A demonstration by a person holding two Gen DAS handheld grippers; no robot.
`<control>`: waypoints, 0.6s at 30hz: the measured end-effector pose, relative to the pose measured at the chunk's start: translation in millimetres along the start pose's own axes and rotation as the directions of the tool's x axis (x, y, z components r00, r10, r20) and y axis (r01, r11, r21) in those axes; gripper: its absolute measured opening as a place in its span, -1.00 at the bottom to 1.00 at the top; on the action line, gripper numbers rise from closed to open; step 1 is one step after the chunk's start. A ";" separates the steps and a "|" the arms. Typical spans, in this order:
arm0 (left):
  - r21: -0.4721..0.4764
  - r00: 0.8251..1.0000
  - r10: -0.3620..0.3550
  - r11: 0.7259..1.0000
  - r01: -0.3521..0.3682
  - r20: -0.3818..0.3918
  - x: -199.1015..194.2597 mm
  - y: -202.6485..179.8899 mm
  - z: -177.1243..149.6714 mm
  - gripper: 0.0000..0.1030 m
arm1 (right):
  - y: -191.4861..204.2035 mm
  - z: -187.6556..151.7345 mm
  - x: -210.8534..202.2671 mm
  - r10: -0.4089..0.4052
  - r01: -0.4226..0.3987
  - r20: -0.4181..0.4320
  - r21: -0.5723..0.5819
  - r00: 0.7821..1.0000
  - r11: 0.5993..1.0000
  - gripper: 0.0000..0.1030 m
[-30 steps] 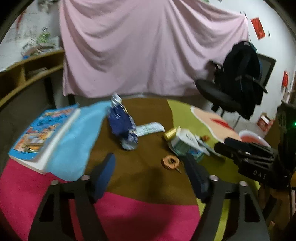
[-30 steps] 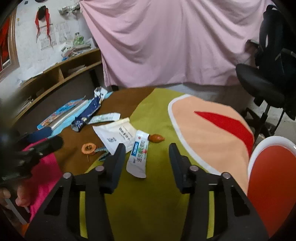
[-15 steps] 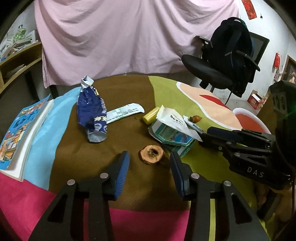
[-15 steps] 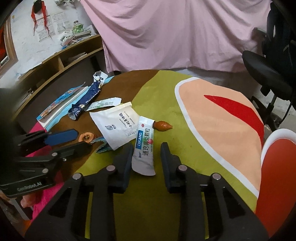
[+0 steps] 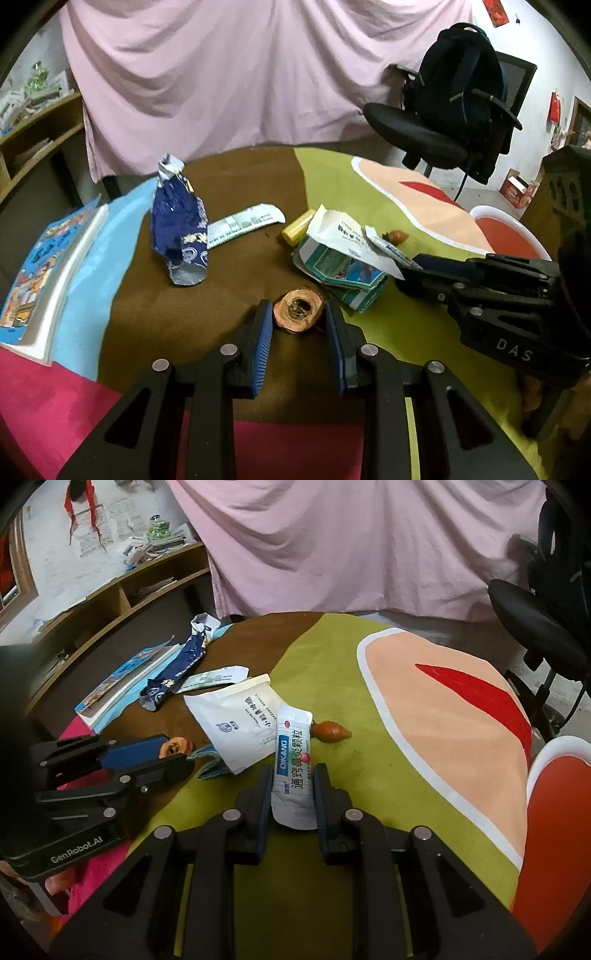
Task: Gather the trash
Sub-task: 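Grasp the wooden slice with left tool while right grasps the toothpaste tube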
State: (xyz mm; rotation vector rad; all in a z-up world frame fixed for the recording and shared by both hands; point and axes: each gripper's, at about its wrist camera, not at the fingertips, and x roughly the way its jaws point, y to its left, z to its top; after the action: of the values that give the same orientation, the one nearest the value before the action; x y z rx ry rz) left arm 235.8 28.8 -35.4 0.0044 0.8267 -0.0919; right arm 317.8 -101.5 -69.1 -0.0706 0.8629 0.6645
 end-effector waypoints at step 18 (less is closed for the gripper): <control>-0.104 0.966 0.063 0.994 -0.037 0.252 -62.3 -0.1 -12.6 -0.53 | 21.2 -14.9 -64.3 -0.013 0.041 0.314 -0.082 0.949 0.996 -0.05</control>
State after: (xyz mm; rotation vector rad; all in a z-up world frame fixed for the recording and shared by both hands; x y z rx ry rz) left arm 184.6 34.2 1.8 -0.0782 0.5722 -0.0030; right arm 265.8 -122.3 -28.3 -0.0531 0.5252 0.6665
